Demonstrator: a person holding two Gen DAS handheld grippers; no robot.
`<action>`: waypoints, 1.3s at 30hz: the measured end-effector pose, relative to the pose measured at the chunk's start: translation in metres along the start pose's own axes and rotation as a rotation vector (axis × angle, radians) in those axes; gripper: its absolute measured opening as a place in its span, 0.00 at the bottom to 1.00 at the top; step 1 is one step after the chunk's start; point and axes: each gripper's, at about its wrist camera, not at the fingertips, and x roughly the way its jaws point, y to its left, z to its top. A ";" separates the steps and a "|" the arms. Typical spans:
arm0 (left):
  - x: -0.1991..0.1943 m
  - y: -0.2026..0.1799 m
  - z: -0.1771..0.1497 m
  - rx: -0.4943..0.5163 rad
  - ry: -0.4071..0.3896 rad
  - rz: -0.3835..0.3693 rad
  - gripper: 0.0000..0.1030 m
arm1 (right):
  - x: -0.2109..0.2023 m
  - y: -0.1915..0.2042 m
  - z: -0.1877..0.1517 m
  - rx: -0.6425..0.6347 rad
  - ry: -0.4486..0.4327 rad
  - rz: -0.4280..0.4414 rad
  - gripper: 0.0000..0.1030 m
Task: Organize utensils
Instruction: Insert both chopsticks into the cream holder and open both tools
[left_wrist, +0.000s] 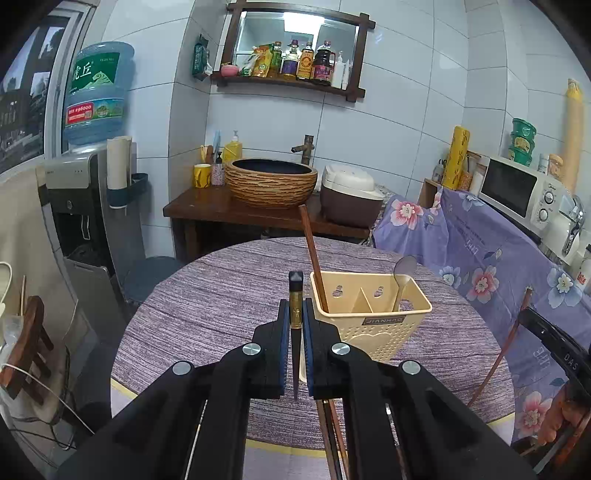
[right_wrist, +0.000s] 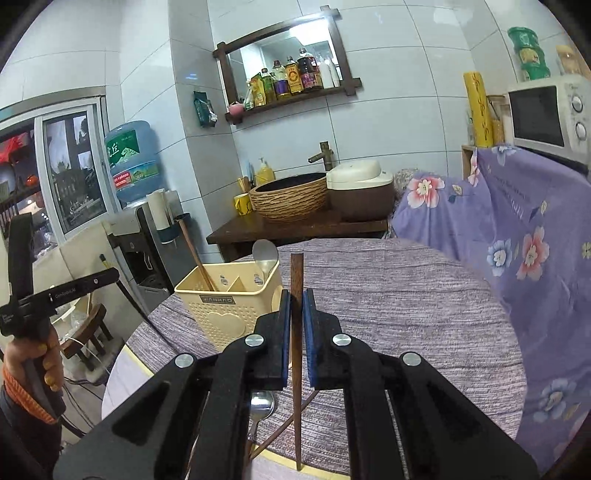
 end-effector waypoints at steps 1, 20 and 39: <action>0.001 0.001 0.001 -0.003 0.000 0.001 0.08 | 0.000 0.000 0.001 0.002 0.002 0.001 0.07; -0.059 -0.012 0.101 -0.009 -0.210 -0.072 0.08 | -0.023 0.056 0.097 -0.122 -0.343 0.052 0.07; 0.049 -0.028 0.050 -0.002 -0.018 -0.030 0.08 | 0.082 0.058 0.084 -0.042 -0.180 0.029 0.08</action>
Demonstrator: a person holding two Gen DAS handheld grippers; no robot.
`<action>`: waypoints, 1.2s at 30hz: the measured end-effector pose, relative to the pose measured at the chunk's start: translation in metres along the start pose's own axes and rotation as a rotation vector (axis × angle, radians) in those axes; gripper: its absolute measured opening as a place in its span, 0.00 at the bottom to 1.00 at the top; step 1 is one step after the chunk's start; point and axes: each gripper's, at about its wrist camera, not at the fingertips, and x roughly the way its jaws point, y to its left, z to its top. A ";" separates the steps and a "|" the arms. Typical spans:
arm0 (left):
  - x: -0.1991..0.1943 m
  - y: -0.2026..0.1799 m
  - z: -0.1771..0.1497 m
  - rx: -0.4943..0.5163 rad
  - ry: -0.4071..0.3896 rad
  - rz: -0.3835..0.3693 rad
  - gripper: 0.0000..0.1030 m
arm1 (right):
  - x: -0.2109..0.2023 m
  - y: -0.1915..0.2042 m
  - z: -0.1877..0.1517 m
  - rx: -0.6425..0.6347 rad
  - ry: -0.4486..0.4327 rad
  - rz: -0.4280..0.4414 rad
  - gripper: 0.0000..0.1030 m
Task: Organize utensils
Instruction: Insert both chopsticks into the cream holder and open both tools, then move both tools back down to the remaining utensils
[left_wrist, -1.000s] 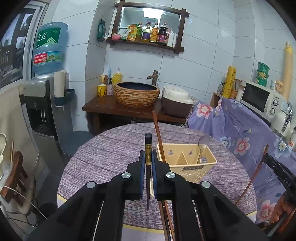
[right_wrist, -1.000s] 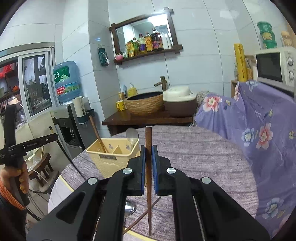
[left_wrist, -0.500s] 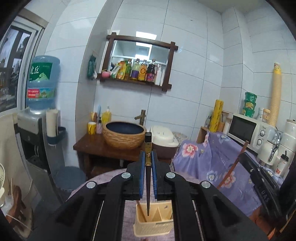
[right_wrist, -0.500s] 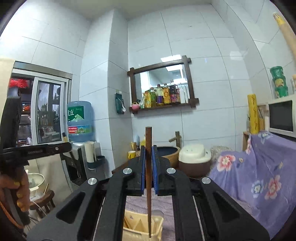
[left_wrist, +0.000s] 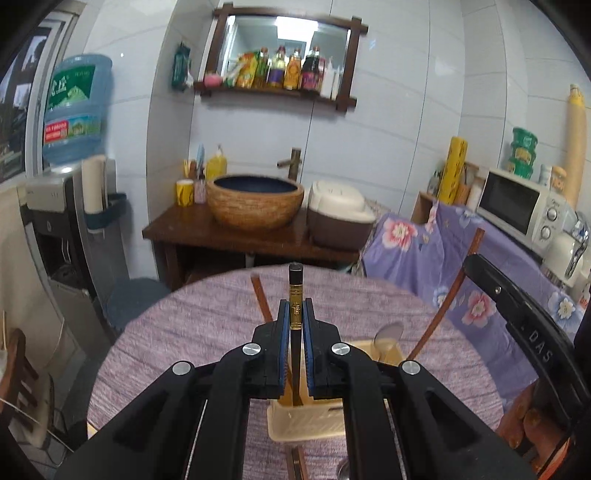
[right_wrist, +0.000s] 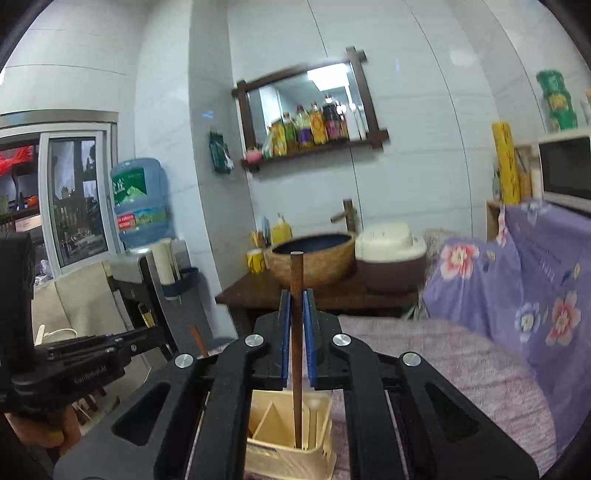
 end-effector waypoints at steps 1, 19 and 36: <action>0.004 0.001 -0.005 -0.001 0.014 0.002 0.08 | 0.004 -0.002 -0.005 0.005 0.020 0.001 0.08; -0.017 0.003 -0.047 0.060 0.042 0.049 0.63 | -0.012 -0.014 -0.061 -0.001 0.212 -0.087 0.55; 0.017 0.023 -0.197 0.002 0.447 0.023 0.27 | -0.036 -0.013 -0.218 -0.036 0.664 -0.196 0.54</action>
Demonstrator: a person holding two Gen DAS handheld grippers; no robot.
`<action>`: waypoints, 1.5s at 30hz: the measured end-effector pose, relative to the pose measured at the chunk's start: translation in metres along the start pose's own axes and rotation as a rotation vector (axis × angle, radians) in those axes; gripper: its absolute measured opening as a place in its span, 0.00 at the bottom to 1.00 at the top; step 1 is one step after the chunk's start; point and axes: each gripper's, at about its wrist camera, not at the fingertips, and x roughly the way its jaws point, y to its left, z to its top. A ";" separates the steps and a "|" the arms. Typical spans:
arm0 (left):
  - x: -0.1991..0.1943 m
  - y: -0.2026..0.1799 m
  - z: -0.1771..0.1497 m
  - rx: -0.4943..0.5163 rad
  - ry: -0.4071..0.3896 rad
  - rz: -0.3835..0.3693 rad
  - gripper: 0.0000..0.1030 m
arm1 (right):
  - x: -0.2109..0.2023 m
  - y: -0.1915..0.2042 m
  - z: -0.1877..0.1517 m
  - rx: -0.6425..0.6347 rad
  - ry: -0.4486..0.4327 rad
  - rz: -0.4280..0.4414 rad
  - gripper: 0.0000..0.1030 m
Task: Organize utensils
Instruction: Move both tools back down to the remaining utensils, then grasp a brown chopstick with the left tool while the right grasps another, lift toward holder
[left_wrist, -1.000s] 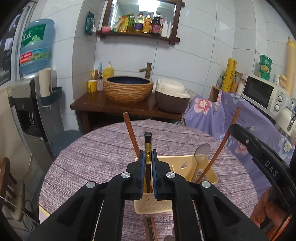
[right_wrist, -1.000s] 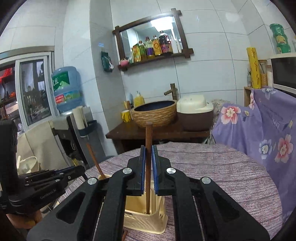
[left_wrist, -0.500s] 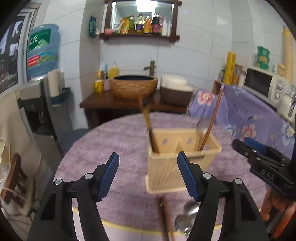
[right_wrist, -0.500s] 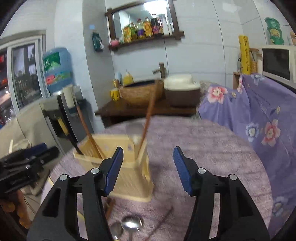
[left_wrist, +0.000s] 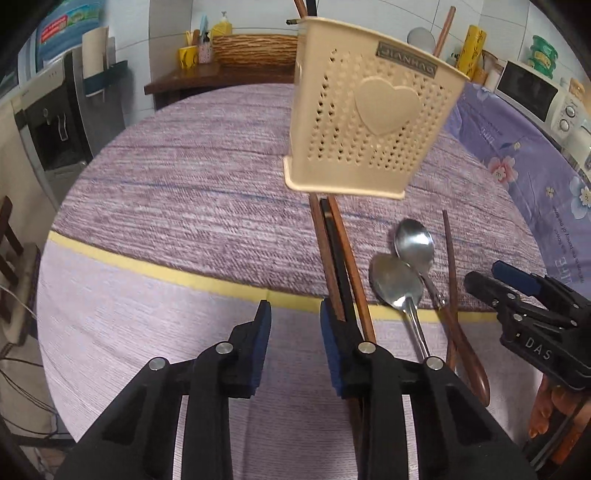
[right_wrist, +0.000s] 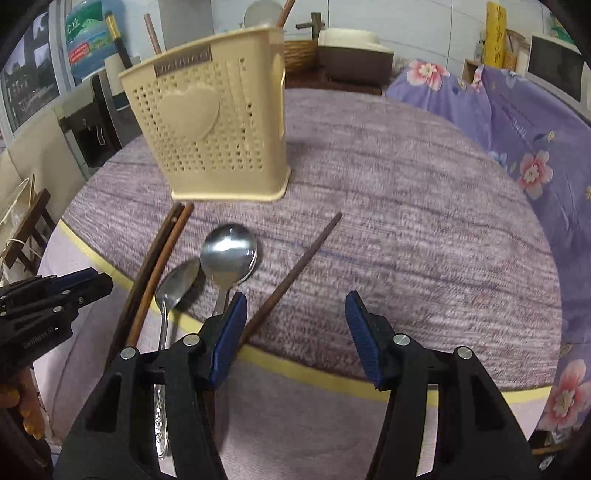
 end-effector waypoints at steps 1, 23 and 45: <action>0.001 -0.002 -0.003 0.001 0.001 -0.003 0.27 | 0.002 0.000 -0.002 0.008 0.008 0.001 0.54; 0.009 -0.014 -0.003 0.029 0.009 0.000 0.26 | 0.012 -0.006 0.001 0.065 0.069 -0.016 0.52; 0.016 -0.003 0.008 0.066 0.034 0.033 0.24 | 0.012 -0.014 0.006 0.038 0.105 0.050 0.28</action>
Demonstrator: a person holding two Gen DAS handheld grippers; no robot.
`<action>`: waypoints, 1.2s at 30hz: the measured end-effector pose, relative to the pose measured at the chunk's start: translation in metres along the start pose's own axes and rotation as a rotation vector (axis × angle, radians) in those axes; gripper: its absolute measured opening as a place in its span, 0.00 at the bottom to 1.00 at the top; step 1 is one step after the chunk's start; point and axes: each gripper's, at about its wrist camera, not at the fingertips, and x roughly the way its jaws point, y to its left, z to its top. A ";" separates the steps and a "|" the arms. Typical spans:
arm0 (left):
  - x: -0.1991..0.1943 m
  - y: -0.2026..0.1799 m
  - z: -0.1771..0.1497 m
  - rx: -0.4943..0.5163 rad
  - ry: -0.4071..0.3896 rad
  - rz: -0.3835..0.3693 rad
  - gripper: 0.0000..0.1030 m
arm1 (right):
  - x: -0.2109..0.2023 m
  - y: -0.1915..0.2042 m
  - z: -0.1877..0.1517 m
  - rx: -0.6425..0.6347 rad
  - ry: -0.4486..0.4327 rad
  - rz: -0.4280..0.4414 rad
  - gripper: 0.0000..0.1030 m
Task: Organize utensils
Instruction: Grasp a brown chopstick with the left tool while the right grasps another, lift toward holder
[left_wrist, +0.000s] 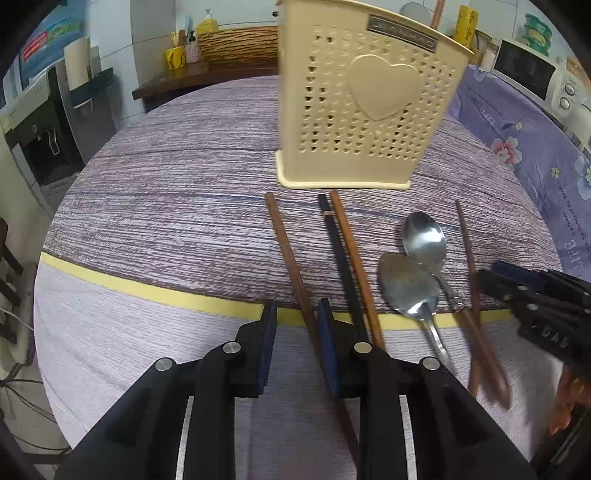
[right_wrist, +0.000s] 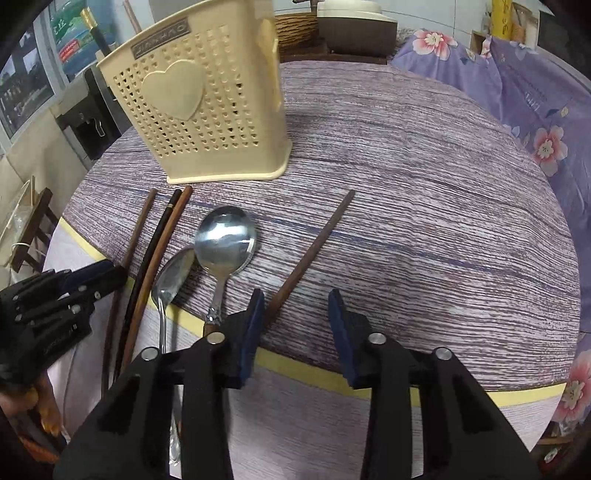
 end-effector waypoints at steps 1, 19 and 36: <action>0.000 0.004 0.000 -0.003 0.005 0.003 0.24 | -0.001 -0.007 -0.001 0.005 0.014 -0.013 0.18; 0.020 0.013 0.034 -0.063 0.034 0.014 0.24 | 0.036 -0.016 0.041 0.248 -0.003 0.024 0.18; 0.035 0.006 0.057 -0.038 0.022 0.110 0.08 | 0.053 -0.013 0.069 0.185 -0.039 -0.014 0.08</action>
